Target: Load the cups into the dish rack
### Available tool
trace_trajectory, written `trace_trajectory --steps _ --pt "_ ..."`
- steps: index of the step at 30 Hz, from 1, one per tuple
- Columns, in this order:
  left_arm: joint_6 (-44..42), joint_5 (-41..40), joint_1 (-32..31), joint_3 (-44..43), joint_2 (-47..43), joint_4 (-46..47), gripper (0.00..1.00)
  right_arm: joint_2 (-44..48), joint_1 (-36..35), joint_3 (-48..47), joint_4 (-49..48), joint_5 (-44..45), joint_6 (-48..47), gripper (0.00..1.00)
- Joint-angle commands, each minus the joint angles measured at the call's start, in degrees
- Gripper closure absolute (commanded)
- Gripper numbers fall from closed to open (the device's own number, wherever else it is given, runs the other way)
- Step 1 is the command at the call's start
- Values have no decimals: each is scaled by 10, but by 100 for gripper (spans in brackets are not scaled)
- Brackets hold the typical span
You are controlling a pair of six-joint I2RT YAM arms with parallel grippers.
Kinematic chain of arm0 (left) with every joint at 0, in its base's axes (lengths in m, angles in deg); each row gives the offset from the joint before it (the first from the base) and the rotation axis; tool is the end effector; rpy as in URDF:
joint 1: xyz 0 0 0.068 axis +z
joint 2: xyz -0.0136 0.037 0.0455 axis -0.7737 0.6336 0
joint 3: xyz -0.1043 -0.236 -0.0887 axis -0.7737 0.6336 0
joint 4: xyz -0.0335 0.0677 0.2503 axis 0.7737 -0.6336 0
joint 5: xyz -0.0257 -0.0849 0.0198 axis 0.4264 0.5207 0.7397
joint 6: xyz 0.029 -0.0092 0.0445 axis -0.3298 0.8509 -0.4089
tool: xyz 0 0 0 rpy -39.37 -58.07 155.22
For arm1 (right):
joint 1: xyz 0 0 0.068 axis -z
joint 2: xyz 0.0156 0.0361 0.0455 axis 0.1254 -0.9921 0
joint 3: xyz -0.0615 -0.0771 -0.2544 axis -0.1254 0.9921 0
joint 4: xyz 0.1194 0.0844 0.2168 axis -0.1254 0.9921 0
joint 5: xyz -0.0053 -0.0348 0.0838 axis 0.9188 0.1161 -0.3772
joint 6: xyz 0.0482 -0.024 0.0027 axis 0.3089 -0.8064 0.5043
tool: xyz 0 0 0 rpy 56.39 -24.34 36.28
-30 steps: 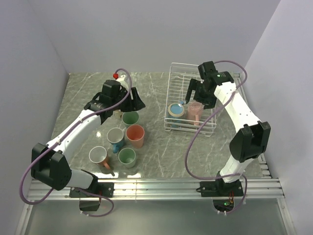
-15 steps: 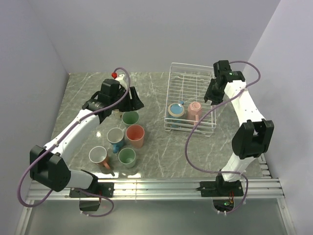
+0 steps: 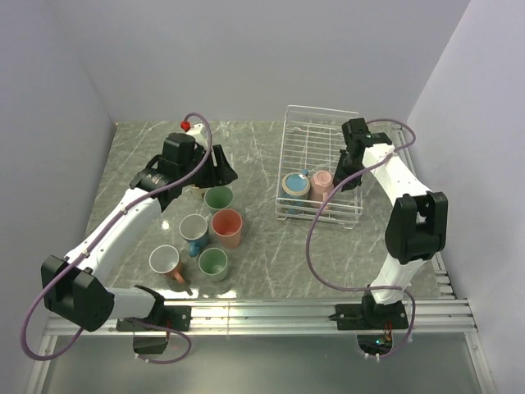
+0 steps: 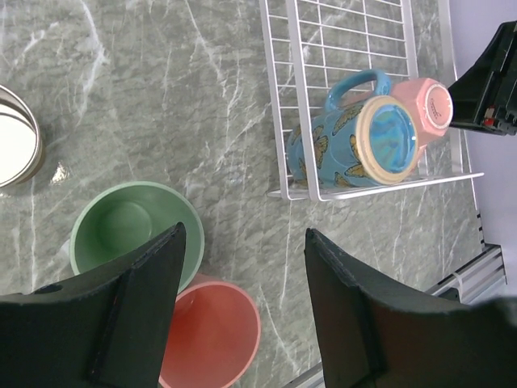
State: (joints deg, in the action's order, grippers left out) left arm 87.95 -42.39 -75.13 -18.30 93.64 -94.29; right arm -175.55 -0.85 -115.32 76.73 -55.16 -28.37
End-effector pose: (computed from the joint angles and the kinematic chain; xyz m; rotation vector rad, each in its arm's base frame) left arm 0.2612 -0.1256 0.3429 -0.0079 2.2129 -0.7412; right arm 0.3587 0.0496 0.2659 0.4429 2.7464 0.1074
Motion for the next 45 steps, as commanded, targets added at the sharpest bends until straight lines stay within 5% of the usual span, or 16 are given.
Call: trace_trajectory --steps 1,7,12,16,19,31,33,37,45 --pt "-13 -12 1 -13 -10 -8 34 39 -18 16 -25 -11 -6 68" --pt "-26 -41 1 -9 0 -28 34 70 -22 44 -30 -14 -13 69" --pt "-50 -124 1 -23 29 -95 36 105 -43 43 -3 75 -29 64" --pt "-62 -167 1 -12 33 -104 38 147 -49 44 13 94 -26 36" --pt "-57 -179 1 3 38 -98 39 157 -70 22 39 115 -26 26" --pt "-29 -197 1 10 106 -109 51 192 -119 11 70 131 -15 25" --pt "-27 -189 2 13 113 -103 60 195 -120 17 70 133 -19 25" --pt "-23 -180 1 0 123 -102 100 200 -119 17 72 130 -18 25" --pt "-45 -202 1 -164 111 -156 100 229 -130 -85 64 139 -32 23"
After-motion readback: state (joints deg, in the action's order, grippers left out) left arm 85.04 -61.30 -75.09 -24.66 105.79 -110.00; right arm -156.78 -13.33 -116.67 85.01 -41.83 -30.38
